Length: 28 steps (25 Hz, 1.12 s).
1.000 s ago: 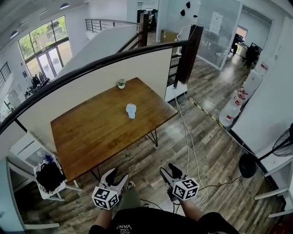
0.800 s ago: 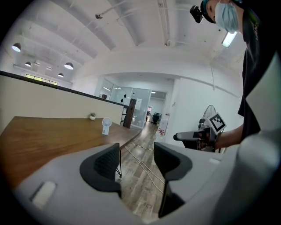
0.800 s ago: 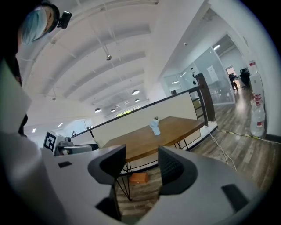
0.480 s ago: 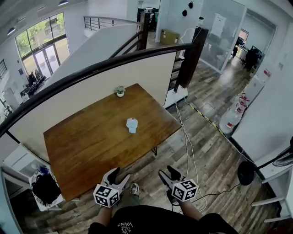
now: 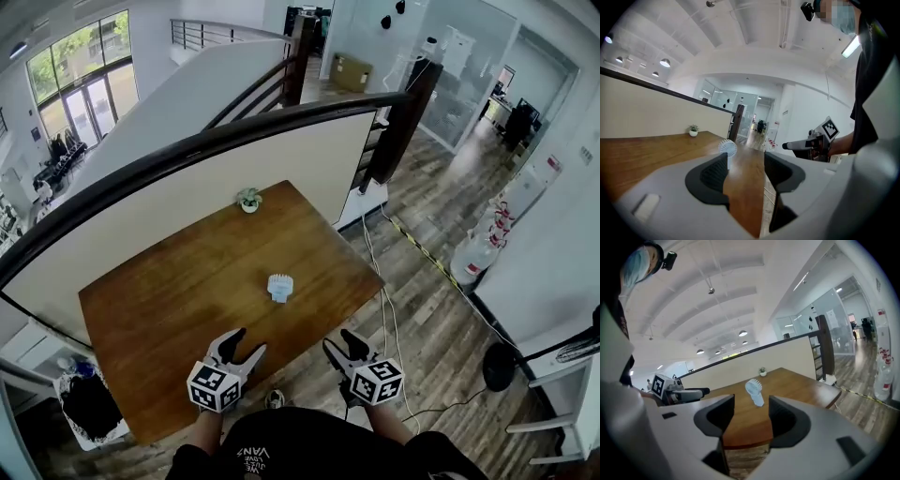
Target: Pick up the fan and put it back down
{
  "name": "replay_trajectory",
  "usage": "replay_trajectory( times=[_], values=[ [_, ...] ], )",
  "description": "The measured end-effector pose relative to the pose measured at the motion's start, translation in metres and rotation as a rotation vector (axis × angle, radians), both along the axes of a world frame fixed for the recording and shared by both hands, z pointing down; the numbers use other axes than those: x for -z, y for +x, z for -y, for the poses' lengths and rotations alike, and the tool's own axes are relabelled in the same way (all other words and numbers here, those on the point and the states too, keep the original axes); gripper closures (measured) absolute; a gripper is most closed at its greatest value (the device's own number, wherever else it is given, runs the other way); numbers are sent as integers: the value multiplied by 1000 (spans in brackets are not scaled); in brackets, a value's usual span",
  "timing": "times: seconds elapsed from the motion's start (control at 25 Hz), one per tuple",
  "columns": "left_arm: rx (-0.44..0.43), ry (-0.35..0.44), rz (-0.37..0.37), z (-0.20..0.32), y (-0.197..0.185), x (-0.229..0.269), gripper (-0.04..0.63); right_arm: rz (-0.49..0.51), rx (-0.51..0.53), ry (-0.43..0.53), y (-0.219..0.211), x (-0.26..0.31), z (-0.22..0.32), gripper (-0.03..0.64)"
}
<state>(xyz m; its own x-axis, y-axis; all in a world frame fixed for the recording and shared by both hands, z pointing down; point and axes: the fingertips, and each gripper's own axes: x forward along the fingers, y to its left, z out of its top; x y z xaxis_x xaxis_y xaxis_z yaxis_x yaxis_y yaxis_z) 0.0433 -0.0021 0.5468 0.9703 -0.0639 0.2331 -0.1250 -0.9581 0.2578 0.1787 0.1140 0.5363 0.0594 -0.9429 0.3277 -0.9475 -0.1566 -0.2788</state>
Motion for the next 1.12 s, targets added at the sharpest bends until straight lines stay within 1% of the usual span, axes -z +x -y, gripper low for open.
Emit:
replay_trajectory(
  times=[0.2, 0.36, 0.64, 0.72, 0.84, 0.92, 1.12],
  values=[
    [7, 6, 17, 29, 11, -4, 364, -10, 44, -18, 13, -4, 39, 420],
    [-20, 49, 56, 47, 28, -12, 345, 5, 73, -18, 26, -7, 65, 420],
    [-57, 118, 94, 71, 67, -20, 299, 37, 175, -68, 52, -20, 92, 420],
    [-97, 157, 126, 74, 81, -28, 284, 45, 202, -84, 64, -25, 96, 420],
    [-184, 260, 221, 79, 101, -45, 268, 60, 244, -113, 81, -35, 101, 420],
    [-230, 304, 265, 82, 114, -54, 264, 66, 271, -131, 93, -40, 104, 420],
    [-320, 324, 347, 84, 138, -73, 253, 84, 340, -155, 124, -47, 117, 420]
  ],
)
